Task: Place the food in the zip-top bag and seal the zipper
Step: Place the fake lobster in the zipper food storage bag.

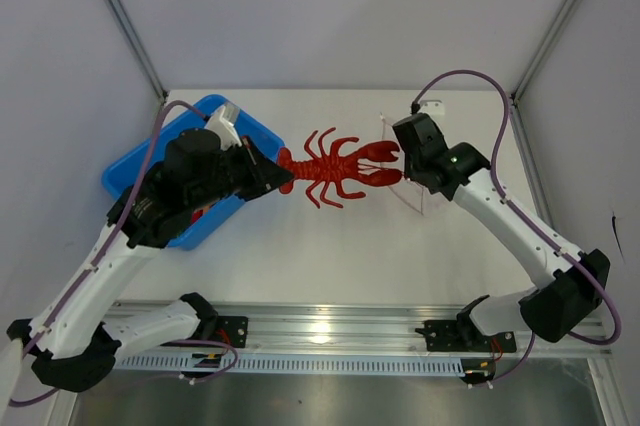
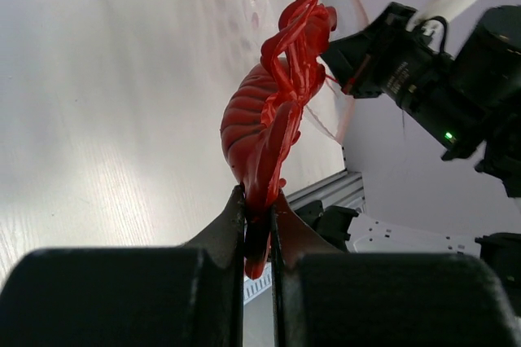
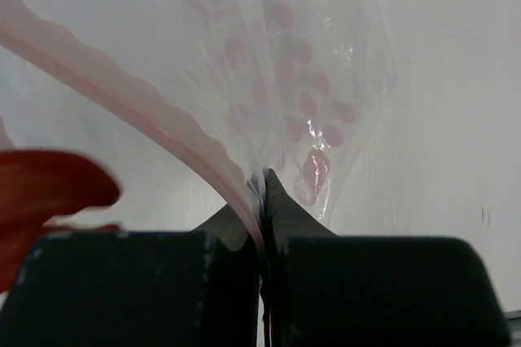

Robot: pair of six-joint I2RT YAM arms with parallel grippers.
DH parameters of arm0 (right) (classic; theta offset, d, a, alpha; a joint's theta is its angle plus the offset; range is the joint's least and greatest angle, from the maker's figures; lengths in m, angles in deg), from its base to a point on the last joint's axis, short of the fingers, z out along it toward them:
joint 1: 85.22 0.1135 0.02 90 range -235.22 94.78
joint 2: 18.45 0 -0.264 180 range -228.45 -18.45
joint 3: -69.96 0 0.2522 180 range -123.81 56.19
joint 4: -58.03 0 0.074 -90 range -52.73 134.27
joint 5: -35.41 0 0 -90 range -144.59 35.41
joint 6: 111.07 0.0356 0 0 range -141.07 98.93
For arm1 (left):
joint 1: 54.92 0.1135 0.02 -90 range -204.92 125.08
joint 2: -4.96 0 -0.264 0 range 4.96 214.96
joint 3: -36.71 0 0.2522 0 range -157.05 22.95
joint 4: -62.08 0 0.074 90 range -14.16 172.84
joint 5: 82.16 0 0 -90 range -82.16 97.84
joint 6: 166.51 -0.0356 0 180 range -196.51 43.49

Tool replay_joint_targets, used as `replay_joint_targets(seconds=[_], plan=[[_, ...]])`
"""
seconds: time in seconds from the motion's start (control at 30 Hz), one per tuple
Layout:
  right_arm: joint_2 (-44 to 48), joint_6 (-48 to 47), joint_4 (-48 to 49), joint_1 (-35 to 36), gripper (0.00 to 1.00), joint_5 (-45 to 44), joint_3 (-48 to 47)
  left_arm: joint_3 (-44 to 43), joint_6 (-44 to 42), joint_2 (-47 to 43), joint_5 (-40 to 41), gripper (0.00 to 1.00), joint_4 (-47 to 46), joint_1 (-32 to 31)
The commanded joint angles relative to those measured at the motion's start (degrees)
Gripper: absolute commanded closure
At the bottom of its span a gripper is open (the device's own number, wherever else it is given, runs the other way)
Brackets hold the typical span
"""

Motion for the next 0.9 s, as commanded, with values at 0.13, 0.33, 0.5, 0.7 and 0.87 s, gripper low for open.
replay_joint_targets(seconds=[0.13,0.33,0.5,0.7,0.87], plan=[[3.05,4.12,2.47,4.47,1.00,-2.62,-2.34,-9.08,2.14,8.74,4.87,0.99,1.06,-4.75],[1.29,8.07,1.77,7.38,1.00,-2.62,-2.60,-8.93,6.18,12.96,8.15,0.99,-1.65,-8.98],[0.50,14.56,-1.64,7.90,1.00,-0.51,-4.53,-8.93,11.09,15.86,13.57,0.99,-3.15,-12.05],[0.58,24.15,-2.80,9.22,1.00,4.58,-7.26,-5.16,15.67,17.01,16.50,0.99,-11.48,-16.19],[1.11,26.27,-1.31,9.31,1.00,8.01,-5.86,-0.85,15.42,15.69,16.32,0.99,-17.91,-17.42]])
